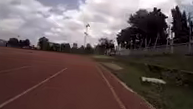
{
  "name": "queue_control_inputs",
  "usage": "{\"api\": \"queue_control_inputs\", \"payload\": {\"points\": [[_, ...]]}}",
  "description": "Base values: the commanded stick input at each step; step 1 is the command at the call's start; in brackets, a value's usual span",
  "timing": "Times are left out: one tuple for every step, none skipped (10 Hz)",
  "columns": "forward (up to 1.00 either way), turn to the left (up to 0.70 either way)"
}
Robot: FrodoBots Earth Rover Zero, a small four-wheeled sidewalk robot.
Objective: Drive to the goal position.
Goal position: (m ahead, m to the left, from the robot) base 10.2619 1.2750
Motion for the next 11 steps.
{"api": "queue_control_inputs", "payload": {"points": [[0.6, 0.0], [0.6, 0.0], [0.6, 0.0], [0.6, 0.0], [0.6, 0.0], [0.6, 0.0], [0.6, 0.0], [0.6, 0.0], [0.6, 0.0], [0.6, 0.0], [0.6, 0.0]]}}
